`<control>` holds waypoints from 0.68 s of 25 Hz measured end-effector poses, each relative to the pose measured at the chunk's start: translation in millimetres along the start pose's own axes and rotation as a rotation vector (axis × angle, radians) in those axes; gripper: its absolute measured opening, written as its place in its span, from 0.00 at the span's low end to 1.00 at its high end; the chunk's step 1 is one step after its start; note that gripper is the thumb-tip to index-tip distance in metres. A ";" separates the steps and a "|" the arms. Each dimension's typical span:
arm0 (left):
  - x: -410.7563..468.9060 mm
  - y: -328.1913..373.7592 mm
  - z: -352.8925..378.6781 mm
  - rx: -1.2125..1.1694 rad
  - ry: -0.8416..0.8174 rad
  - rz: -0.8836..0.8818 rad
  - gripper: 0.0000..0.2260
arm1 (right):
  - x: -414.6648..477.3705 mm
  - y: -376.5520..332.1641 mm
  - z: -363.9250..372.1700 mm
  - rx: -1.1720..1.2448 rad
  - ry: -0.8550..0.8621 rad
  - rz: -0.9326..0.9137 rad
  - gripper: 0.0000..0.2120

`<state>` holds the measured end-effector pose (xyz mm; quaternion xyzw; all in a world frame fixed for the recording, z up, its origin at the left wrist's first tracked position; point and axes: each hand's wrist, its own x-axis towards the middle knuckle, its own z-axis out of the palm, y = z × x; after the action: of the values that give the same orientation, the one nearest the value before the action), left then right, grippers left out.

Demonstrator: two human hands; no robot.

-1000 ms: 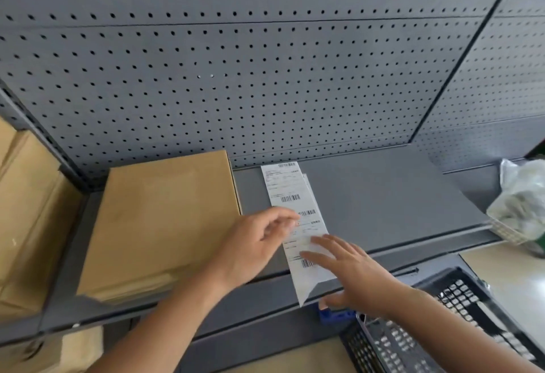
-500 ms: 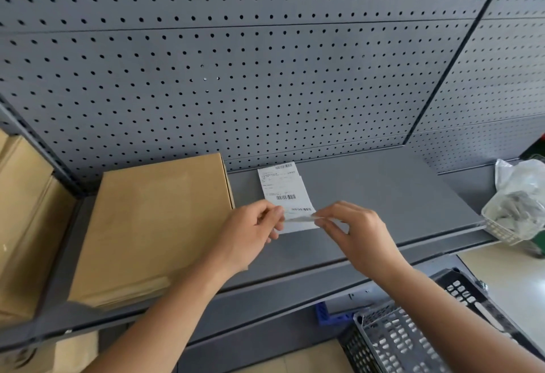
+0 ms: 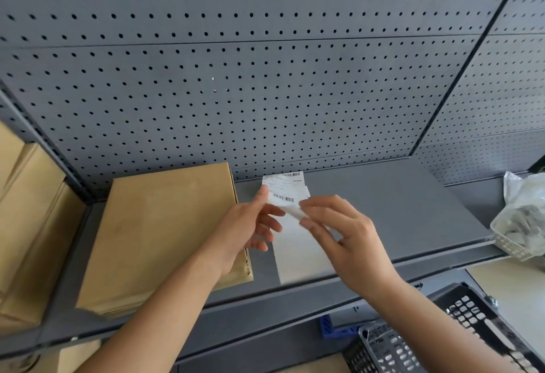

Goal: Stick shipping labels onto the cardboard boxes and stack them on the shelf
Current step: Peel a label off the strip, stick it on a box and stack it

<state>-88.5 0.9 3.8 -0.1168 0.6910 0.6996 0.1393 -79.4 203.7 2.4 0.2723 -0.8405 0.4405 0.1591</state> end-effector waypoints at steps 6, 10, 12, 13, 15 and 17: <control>0.2 4.4 -5.0 -0.069 -0.029 -0.052 0.13 | -16.9 1.0 10.0 -0.195 -0.137 -0.296 0.09; 3.5 -0.8 -5.8 -0.110 0.003 -0.006 0.07 | -23.8 4.6 4.9 -0.176 -0.344 -0.240 0.15; 3.6 -2.6 -5.9 -0.089 0.014 0.044 0.06 | -22.4 5.9 -2.2 -0.079 -0.437 -0.133 0.19; 3.9 -3.7 -5.8 -0.052 0.017 0.074 0.07 | -19.6 7.2 -5.7 -0.027 -0.452 -0.079 0.18; 4.6 -6.2 -4.3 0.023 0.019 0.131 0.08 | -10.8 12.6 -10.8 0.022 -0.393 0.004 0.15; 4.9 -7.5 -2.6 0.040 0.008 0.170 0.09 | 3.3 18.5 -10.1 -0.019 -0.240 0.027 0.12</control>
<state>-90.5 -1.5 -4.9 -0.0575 0.7129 0.6945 0.0788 -92.8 219.6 -2.4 0.3100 -0.8613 0.3989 0.0540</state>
